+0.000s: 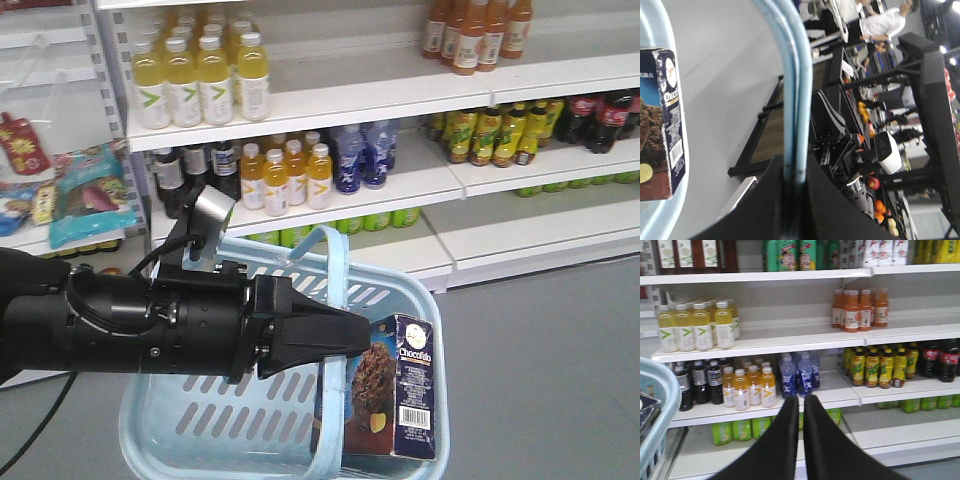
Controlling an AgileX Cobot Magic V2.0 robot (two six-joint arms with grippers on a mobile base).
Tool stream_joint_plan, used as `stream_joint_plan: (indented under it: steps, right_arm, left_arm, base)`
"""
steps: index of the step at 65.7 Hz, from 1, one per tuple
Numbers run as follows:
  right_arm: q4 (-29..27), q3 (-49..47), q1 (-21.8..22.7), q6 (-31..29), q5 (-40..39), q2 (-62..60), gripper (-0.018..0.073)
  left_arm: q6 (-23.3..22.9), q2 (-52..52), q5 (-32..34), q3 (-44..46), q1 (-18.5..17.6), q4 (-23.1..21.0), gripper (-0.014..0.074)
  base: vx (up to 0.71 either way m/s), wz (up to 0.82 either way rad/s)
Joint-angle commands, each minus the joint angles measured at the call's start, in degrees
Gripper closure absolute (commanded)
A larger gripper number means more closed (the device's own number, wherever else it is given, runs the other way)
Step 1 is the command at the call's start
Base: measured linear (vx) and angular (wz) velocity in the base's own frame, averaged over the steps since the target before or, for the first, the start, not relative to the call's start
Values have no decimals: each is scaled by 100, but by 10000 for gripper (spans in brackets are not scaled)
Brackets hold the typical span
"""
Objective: Left arm holds basket, right arm returns cookies
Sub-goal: 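Hold the basket with the left gripper while driving toward the drink shelves, then hold the basket with the left gripper while turning past the desks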
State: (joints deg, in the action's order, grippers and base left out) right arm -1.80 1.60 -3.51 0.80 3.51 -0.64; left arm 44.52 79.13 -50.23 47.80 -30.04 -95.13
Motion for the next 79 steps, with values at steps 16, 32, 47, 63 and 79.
stream_joint_plan:
  steps: [16,32,47,63,79]
  right_arm:
    - [44,106,8,-23,-393,-73,570]
    - [44,106,8,-23,-393,-73,570]
    - [44,106,8,-23,-393,-73,570]
    - [44,106,8,-23,-393,-73,570]
    - [44,106,8,-23,-393,-73,570]
  left_arm:
    - [112,-183,-301,207,-33,-686,599]
    - [112,-183,-302,207,-33,-686,599]
    - [112,-183,-302,207,-33,-686,599]
    - [112,-183,-302,207,-33,-686,599]
    - [112,-183,-302,207,-33,-686,599]
  base:
    - [32,-60]
    - [26,-75]
    - [22,-84]
    - [21,-80]
    - [18,-71]
